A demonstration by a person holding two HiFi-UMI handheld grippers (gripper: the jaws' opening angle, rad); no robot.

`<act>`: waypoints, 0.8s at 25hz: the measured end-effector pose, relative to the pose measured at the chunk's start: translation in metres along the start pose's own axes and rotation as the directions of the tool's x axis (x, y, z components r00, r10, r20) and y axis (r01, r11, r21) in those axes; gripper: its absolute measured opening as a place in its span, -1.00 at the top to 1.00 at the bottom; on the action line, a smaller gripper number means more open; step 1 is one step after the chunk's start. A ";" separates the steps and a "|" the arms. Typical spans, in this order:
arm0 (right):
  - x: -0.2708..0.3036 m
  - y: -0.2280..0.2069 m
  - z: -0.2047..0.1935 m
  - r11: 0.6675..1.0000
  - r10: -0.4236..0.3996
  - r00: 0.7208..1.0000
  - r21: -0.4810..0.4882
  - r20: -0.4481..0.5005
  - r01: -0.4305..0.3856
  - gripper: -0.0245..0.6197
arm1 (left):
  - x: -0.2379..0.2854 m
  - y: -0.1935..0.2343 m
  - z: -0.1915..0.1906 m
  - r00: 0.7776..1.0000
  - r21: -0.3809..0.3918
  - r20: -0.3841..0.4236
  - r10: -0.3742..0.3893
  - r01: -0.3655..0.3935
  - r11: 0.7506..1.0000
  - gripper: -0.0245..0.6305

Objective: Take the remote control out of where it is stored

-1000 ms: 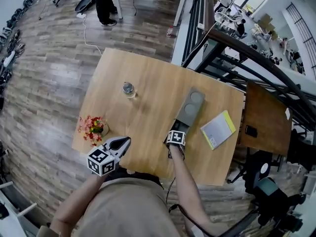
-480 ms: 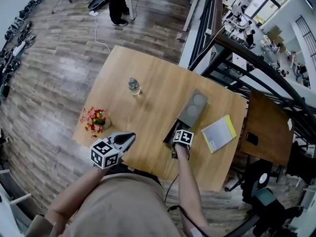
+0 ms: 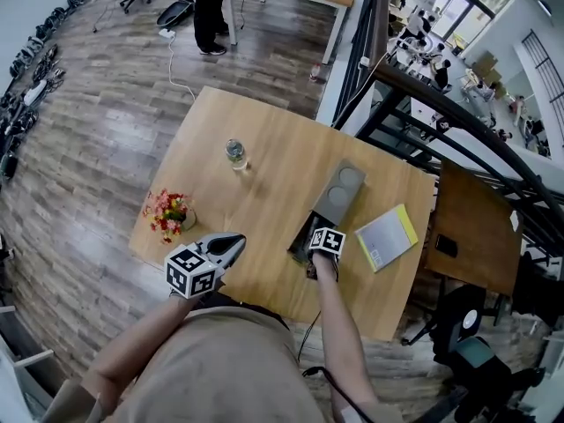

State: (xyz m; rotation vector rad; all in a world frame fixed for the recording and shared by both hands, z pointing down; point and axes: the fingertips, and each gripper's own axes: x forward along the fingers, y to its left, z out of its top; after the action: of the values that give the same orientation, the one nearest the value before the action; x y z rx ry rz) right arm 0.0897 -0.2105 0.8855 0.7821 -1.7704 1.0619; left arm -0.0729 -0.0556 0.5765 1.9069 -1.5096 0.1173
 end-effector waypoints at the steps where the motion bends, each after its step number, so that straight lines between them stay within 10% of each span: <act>1: -0.001 0.002 0.001 1.000 0.006 1.000 0.011 0.007 -0.006 0.53 | -0.001 -0.001 -0.001 1.000 -0.002 0.000 0.002 -0.002 1.000 0.91; 8: 0.011 0.004 0.000 0.998 -0.037 0.999 -0.047 -0.010 0.036 0.54 | -0.007 0.003 -0.012 1.000 -0.022 -0.014 0.022 -0.022 1.000 0.91; 12: 0.007 0.016 0.015 0.988 -0.067 0.996 -0.135 0.052 0.074 -0.02 | -0.013 0.007 -0.014 1.000 -0.028 -0.014 0.025 -0.026 0.999 0.91; 20: 0.005 0.008 0.023 0.976 -0.161 0.985 -0.139 0.059 0.168 -0.06 | -0.026 0.019 -0.018 1.000 -0.047 -0.010 0.029 -0.029 0.998 0.91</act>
State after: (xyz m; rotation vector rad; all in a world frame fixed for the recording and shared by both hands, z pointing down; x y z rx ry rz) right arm 0.0729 -0.2284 0.8819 0.8542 -1.7667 0.8039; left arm -0.0923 -0.0258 0.5865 1.8456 -1.5208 0.1031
